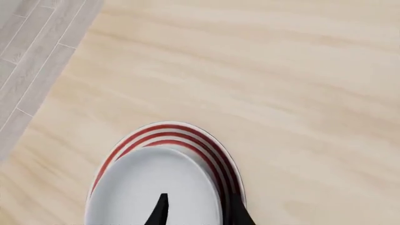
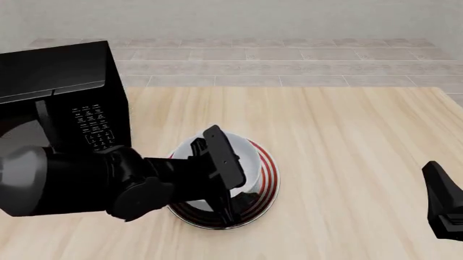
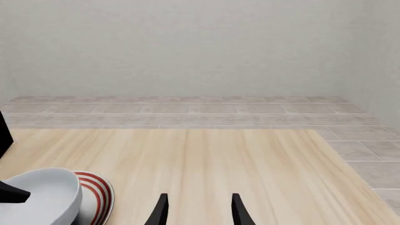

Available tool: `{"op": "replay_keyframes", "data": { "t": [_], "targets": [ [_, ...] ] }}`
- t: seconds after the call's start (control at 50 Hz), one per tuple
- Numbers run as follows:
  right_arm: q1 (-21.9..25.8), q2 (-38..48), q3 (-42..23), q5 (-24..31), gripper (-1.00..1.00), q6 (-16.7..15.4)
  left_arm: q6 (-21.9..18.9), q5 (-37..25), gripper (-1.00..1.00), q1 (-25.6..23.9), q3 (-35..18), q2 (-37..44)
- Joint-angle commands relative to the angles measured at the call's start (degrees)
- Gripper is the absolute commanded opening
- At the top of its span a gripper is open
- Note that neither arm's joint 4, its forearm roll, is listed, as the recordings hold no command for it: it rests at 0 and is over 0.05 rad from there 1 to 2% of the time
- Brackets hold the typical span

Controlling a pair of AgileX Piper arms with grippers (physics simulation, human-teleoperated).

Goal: Pick up the white bowl and put it on the plate.

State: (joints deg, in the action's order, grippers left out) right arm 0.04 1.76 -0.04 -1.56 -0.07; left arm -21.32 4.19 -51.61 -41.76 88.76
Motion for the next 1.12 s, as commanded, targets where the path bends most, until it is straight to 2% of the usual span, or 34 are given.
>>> {"op": "replay_keyframes", "data": {
  "t": [0.02, 0.74, 1.12],
  "targets": [
    [0.0, 0.0, 0.0, 0.0, 1.0, 0.0, -0.11, -1.39, 1.0, -0.3, 0.74, -2.41],
    [0.01, 0.01, 0.0, -0.01, 1.0, 0.0, -0.81, -11.35, 1.0, -0.03, 4.94, -20.39],
    [0.0, -0.01, 0.0, 0.0, 1.0, 0.02, -2.08, -20.09, 1.0, 1.28, 6.4, -33.27]
  ]
}}
